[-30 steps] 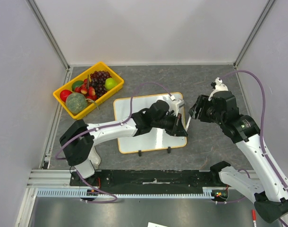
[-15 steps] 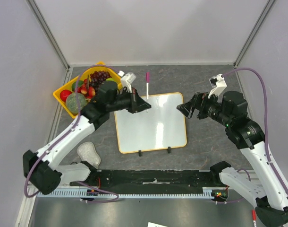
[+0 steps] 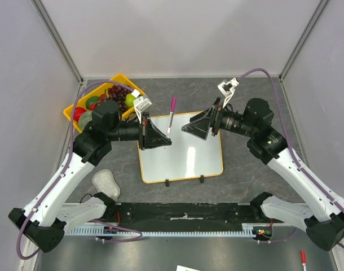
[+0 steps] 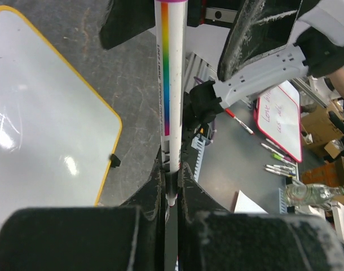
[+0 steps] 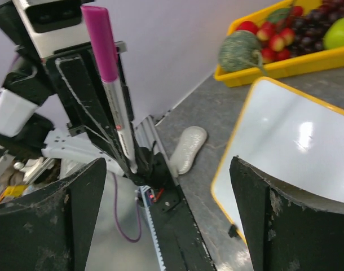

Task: Write a sentence on the whiteboard
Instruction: Pass from the left arm to the right

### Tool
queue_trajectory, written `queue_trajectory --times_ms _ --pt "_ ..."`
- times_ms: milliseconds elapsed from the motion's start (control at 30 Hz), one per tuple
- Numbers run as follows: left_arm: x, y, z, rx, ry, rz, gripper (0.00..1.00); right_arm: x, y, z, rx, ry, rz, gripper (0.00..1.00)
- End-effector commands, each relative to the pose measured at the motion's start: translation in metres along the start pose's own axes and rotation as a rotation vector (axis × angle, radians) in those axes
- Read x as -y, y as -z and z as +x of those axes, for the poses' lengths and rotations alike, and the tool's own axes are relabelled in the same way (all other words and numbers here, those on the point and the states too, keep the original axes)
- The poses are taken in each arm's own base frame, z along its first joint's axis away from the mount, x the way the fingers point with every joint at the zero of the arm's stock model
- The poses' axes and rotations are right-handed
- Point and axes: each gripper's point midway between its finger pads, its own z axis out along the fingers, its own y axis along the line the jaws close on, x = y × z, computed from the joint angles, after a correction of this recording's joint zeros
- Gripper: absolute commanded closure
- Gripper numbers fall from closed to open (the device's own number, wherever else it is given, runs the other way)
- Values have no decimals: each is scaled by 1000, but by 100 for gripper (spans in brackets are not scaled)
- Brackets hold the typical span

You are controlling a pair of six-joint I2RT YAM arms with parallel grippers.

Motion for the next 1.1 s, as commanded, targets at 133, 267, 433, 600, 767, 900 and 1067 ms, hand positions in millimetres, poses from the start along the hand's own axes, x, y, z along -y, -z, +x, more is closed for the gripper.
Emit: queue_trajectory --times_ms 133,267,433,600,767,900,1067 --pt "30 7 3 -31 -45 162 98 -75 -23 -9 16 102 -272 18" --pt "31 7 8 -42 -42 181 98 -83 -33 3 -22 99 -306 30" --pt "37 11 15 -70 -47 214 98 -84 -34 10 -75 115 -318 43" --pt "40 13 24 -98 -36 245 98 -93 -30 13 -107 115 -361 49" --pt "43 15 32 -125 -35 268 98 -101 -25 15 -133 121 -401 50" --pt "44 17 37 -145 -29 277 98 -104 -22 23 -187 113 -434 50" --pt "46 20 43 -170 -18 293 98 -101 -21 31 -233 103 -437 52"
